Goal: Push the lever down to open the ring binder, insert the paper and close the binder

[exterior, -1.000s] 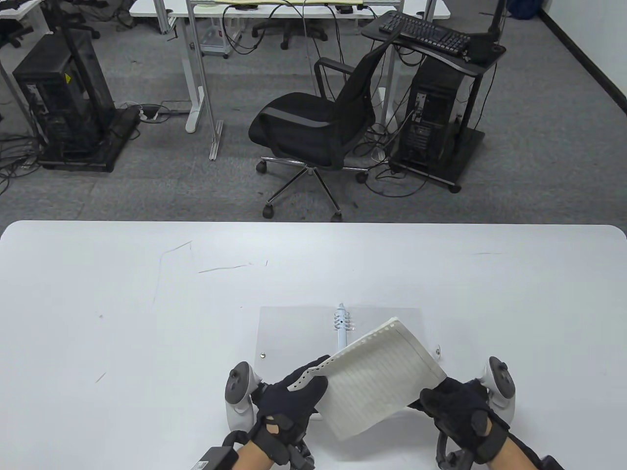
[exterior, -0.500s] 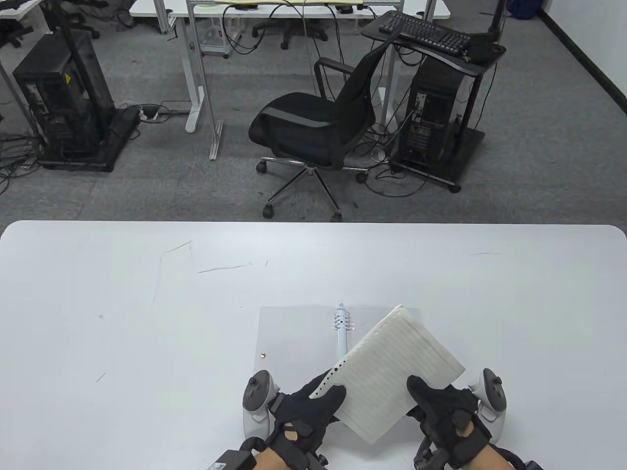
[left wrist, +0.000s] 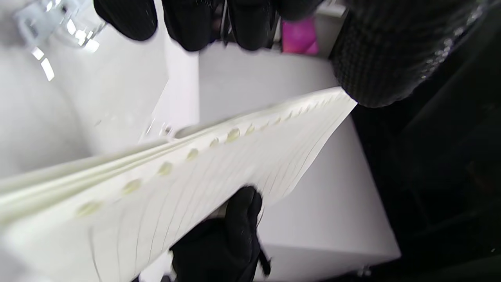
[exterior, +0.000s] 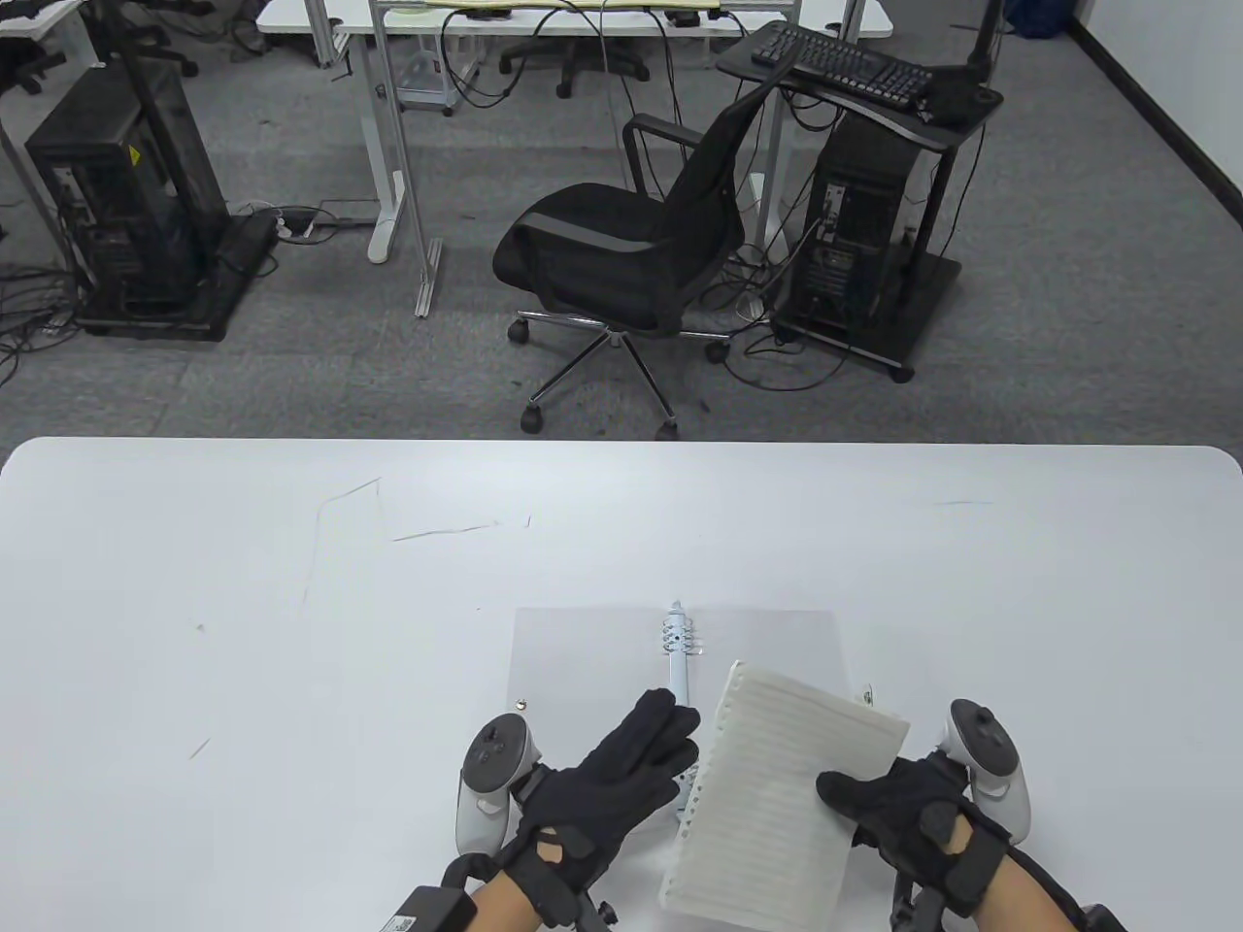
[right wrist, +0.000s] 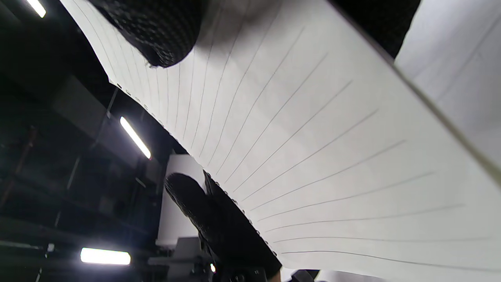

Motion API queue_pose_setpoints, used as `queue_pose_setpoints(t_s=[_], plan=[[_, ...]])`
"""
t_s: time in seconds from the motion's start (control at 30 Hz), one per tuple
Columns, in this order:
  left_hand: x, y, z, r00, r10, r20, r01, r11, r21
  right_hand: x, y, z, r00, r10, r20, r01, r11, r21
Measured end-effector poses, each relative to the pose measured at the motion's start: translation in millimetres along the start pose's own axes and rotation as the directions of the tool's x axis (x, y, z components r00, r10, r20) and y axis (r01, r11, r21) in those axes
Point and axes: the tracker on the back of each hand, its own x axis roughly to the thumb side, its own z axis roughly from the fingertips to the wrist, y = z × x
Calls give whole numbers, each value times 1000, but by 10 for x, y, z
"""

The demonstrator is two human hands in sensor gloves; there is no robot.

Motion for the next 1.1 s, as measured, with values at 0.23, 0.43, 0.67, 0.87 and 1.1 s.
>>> queue_pose_setpoints(t_s=[0.23, 0.43, 0.67, 0.87, 1.1], plan=[[-199, -259, -118, 998, 53, -42, -58, 991, -121, -97, 226, -96, 992, 101, -74, -93, 991, 99], [-180, -253, -96, 999, 38, -31, -40, 995, -88, -134, 220, -105, 991, 95, -95, -90, 994, 59], [-128, -151, -50, 995, 95, 13, -95, 995, 4, -72, 249, -114, 1000, -9, 8, 10, 990, -141], [-95, -56, -21, 999, 30, -32, -27, 996, 84, 213, 212, -176, 967, 236, -97, -255, 915, -313], [128, 396, 186, 973, -200, -118, 229, 909, 347, 671, -131, -345, 892, 257, -373, -395, 844, -363]])
